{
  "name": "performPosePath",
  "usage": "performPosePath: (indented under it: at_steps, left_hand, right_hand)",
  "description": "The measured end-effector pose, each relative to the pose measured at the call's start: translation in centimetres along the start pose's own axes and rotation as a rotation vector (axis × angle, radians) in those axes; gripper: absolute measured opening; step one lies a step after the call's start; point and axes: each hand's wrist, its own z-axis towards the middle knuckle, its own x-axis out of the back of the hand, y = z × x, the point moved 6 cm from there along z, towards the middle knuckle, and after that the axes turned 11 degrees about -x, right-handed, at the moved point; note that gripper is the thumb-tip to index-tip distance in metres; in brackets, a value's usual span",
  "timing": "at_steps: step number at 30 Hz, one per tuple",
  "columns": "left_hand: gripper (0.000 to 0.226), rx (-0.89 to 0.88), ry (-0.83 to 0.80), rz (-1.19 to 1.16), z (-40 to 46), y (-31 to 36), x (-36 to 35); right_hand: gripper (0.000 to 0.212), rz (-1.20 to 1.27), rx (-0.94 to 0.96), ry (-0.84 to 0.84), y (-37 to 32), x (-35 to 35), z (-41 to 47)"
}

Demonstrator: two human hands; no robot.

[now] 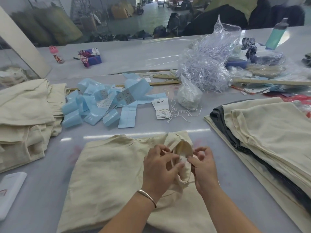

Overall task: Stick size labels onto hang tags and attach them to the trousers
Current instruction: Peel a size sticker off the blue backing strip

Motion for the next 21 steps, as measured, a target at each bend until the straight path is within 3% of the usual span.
performPosePath:
  at_steps: [4, 7, 9, 13, 18, 21]
  left_hand:
    - [0.031, 0.012, -0.024, 0.035, -0.6, 0.6, -0.9]
    - [0.033, 0.011, -0.042, 0.062, -1.2, 1.1, -1.5]
    - [0.03, -0.006, -0.048, 0.09, -1.7, 1.4, -1.9]
    - [0.027, 0.009, -0.056, 0.128, -2.4, 1.7, -2.3]
    - [0.027, 0.053, -0.05, 0.118, -2.5, 1.6, -2.5]
    - [0.03, 0.061, -0.044, 0.103, -2.5, 1.3, -2.6]
  right_hand:
    - [0.026, 0.047, -0.111, -0.052, 0.8, 0.5, 0.0]
    - [0.009, 0.173, -0.24, -0.066, 2.1, 1.2, 0.1]
    - [0.021, 0.156, -0.282, -0.115, 2.7, 1.4, 0.0]
    - [0.037, -0.018, -0.26, -0.11, 2.6, 1.9, -0.1]
    - [0.01, -0.116, -0.246, -0.13, 2.1, 2.2, 0.4]
    - [0.016, -0.068, -0.281, -0.172, 2.4, 2.1, 0.5]
